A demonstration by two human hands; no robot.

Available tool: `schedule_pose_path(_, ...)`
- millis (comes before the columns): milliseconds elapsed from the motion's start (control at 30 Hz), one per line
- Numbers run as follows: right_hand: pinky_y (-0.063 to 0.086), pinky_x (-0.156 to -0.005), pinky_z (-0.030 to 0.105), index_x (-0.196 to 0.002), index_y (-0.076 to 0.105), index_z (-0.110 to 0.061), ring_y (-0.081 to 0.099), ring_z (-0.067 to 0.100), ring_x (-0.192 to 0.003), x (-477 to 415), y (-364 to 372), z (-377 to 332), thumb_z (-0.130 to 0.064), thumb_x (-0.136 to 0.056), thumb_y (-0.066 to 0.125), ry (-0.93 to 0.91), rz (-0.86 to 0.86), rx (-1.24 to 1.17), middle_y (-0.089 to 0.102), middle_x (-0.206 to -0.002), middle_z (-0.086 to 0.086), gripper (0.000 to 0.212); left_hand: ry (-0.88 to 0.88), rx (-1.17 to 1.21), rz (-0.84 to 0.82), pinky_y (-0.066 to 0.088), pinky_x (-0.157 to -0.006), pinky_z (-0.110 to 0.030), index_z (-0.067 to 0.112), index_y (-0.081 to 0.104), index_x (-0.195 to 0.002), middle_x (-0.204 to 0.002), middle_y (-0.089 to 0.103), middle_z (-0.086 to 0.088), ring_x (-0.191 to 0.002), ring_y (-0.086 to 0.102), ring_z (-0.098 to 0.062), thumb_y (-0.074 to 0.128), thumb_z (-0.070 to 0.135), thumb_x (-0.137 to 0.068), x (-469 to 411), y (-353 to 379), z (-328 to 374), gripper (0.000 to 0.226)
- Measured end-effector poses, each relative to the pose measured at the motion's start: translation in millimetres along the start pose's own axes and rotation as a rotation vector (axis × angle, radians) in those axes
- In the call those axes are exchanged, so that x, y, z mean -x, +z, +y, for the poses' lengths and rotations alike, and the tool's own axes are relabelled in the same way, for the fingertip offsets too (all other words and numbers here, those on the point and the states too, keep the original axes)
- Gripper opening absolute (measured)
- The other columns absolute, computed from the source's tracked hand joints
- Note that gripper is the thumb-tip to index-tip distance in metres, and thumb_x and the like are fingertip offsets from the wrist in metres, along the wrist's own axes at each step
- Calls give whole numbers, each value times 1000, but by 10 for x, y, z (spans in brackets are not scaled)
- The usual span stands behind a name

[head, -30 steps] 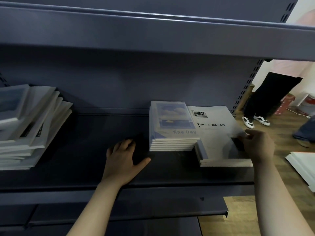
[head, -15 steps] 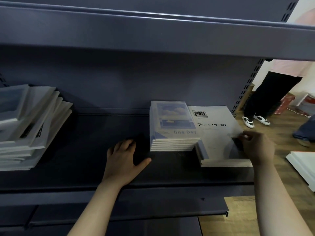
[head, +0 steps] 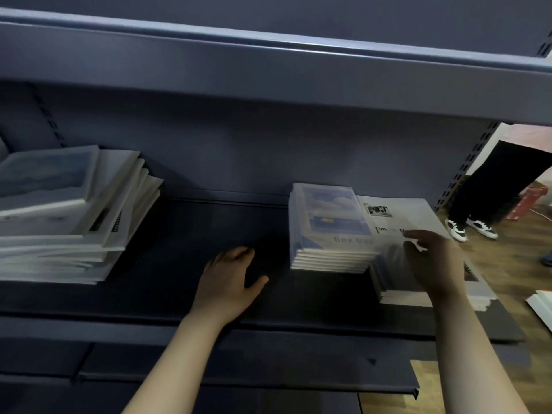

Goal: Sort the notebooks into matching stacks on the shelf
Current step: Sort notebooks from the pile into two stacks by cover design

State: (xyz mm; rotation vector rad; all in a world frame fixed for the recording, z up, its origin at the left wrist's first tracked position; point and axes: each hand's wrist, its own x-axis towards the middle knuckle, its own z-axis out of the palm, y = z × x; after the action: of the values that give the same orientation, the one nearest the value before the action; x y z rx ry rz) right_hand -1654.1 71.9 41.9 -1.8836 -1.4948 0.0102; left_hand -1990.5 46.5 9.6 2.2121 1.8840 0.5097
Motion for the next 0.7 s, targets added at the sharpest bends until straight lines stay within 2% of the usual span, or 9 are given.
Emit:
schedule_pose_path(100,40,-71,26,-102,73,-12,65,27,-87,86,136,-307,-7,-90,58,-18,-19,-82,73,-101,11,20,9,1,108,28,-111,-33,24,38,-144,-148,37,6,-132,38,-18,50,48,-91,64,-238,-137,59)
schedule_pose_path(167,36,-63,24,-100,73,-15,59,20,-77,144,212,-518,-10,-91,59,-47,-57,-109,73,-95,8,18,13,0,189,31,-110,-34,21,43,-141,-145,41,4,-130,40,-19,53,43,-91,114,-431,-245,56)
schedule_pose_path(300,36,-71,24,-98,73,-11,53,13,-76,279,341,-911,-4,-89,60,-123,-29,-176,72,-92,6,17,5,-16,324,35,-109,-37,15,51,-136,-141,48,-1,-129,44,-22,58,36,-90,183,-809,-482,52)
schedule_pose_path(433,36,-61,18,-89,71,-14,53,4,-67,432,495,-1222,-10,-92,60,-203,-97,-143,65,-80,-2,12,-32,0,453,39,-105,-35,10,57,-131,-135,54,-6,-124,49,-25,62,29,-88,219,-1168,-784,47)
schedule_pose_path(567,49,-69,31,-93,70,-14,65,19,-74,552,627,-1440,-10,-93,59,-201,-164,-158,69,-84,2,12,-93,-93,524,44,-98,-45,6,63,-123,-127,59,-13,-117,54,-34,64,25,-86,218,-1503,-1187,41)
schedule_pose_path(700,43,-70,26,-91,69,-20,62,13,-72,695,703,-1638,-9,-91,59,-209,-175,-152,66,-80,-4,15,-234,-130,558,47,-88,-46,14,64,-118,-120,63,-13,-105,59,-37,59,31,-88,247,-1764,-1596,36)
